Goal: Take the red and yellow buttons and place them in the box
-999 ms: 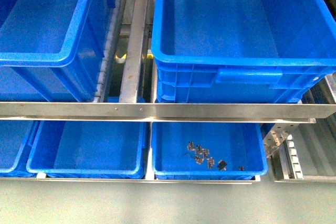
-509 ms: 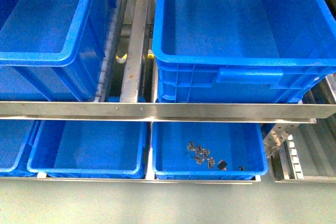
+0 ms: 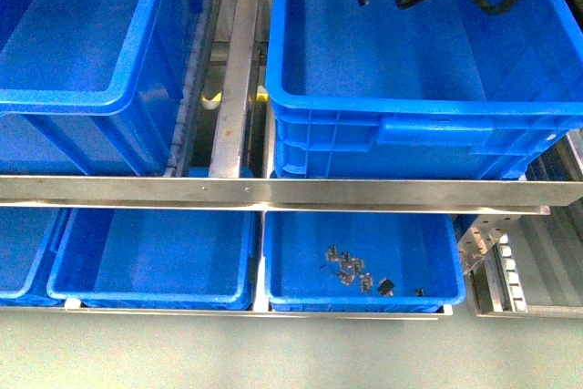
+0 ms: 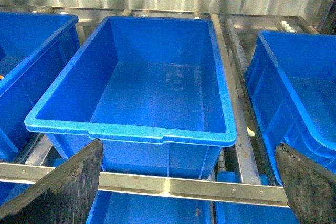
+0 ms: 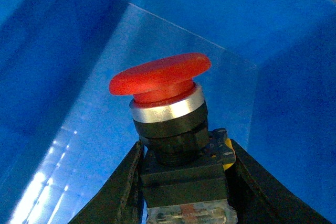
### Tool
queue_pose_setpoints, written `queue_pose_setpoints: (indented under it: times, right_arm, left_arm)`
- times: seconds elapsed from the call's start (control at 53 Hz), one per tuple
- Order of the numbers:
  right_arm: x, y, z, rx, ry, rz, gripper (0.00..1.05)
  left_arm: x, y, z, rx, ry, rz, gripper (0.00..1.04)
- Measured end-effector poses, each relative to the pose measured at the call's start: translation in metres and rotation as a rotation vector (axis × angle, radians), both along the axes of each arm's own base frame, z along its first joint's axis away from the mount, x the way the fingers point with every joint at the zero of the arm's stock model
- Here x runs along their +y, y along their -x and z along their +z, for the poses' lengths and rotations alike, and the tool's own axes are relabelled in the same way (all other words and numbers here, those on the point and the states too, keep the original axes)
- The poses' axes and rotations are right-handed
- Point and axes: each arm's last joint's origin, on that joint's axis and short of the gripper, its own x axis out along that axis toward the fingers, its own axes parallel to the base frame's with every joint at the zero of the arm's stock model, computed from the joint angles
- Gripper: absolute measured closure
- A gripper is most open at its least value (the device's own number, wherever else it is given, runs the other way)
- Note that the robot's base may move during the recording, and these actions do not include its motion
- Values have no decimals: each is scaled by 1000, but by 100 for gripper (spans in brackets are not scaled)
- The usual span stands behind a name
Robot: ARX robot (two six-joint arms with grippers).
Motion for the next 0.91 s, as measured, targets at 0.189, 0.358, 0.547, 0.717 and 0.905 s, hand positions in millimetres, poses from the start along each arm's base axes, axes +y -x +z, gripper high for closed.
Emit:
queue_pose_setpoints:
  times: [0.189, 0.358, 0.547, 0.717, 0.905]
  right_arm:
    - [11, -71, -27, 58, 29, -63, 69]
    - [6, -118, -56, 130, 66, -152, 69]
    - [-16, -150, -102, 236, 97, -223, 69]
    - [-24, -158, -81, 188, 53, -199, 31]
    - [-29, -150, -19, -9, -14, -150, 6]
  left_arm:
    - [0, 0, 0, 0, 0, 0, 8]
    - [0, 0, 0, 0, 0, 0, 8]
    - [0, 0, 0, 0, 0, 0, 8]
    - [0, 0, 0, 0, 0, 0, 8]
    - [0, 0, 0, 0, 0, 0, 8]
